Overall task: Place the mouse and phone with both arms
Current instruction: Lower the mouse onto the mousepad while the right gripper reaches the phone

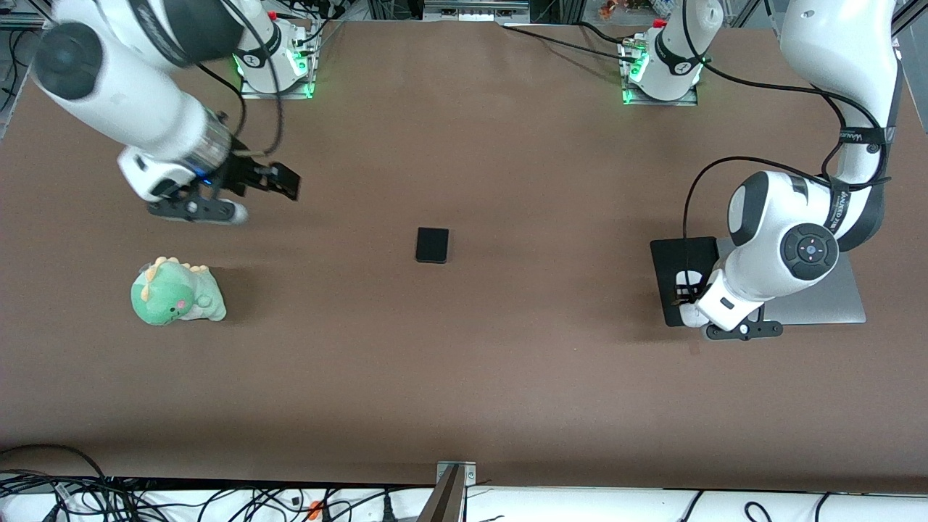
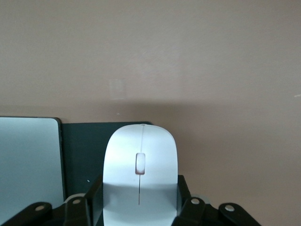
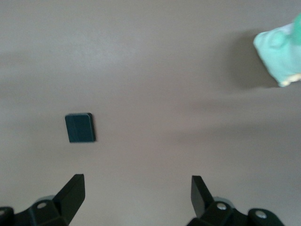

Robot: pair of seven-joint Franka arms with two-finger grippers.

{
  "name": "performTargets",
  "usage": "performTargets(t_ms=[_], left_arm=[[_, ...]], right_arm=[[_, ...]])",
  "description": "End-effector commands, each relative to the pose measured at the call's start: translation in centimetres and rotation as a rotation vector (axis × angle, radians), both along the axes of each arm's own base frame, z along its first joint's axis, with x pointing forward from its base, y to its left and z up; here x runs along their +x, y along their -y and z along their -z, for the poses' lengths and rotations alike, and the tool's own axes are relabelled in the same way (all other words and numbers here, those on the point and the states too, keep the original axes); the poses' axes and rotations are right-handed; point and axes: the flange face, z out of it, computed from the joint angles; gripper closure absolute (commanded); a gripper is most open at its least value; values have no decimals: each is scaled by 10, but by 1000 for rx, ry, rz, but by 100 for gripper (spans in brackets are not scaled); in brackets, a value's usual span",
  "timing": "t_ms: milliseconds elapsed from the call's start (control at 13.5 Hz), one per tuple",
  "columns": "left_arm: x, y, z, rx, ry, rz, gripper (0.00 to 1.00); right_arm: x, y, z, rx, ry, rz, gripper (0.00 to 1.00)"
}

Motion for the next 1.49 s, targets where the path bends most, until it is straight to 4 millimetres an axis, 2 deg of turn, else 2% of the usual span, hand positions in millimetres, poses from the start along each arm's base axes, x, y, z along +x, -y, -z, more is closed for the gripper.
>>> performTargets(t_ms=[0, 149, 297, 372, 520, 743, 892, 1041, 1115, 1189, 1338, 1412], left_arm=[[-32, -26, 28, 5, 30, 66, 42], [-43, -54, 53, -2, 58, 74, 42], [-52, -63, 72, -7, 61, 75, 42], [-55, -63, 77, -8, 58, 75, 41], [-60, -62, 87, -10, 38, 75, 34], [-63, -60, 97, -12, 29, 65, 34], [-66, -59, 107, -15, 42, 67, 34], [-67, -56, 113, -18, 48, 68, 33], [-67, -56, 113, -17, 48, 67, 24], [-67, -56, 113, -17, 48, 68, 0], [-62, -58, 101, -13, 63, 82, 0], [-58, -58, 86, -10, 85, 100, 0]], right_arm=[[16, -37, 43, 14, 26, 80, 0], [21, -61, 71, 17, 46, 96, 0], [22, -86, 105, 13, 56, 110, 0], [17, -105, 122, -12, 74, 106, 0], [11, -129, 153, -71, 112, 125, 0], [-3, -164, 196, -98, 145, 121, 0], [-17, -189, 220, -113, 171, 126, 0], [-28, -204, 234, -120, 187, 113, 0], [-31, -210, 235, -117, 203, 99, 0], [-34, -213, 241, -119, 203, 90, 0], [-40, -223, 255, -117, 219, 57, 0], [-47, -228, 266, -115, 221, 46, 0]])
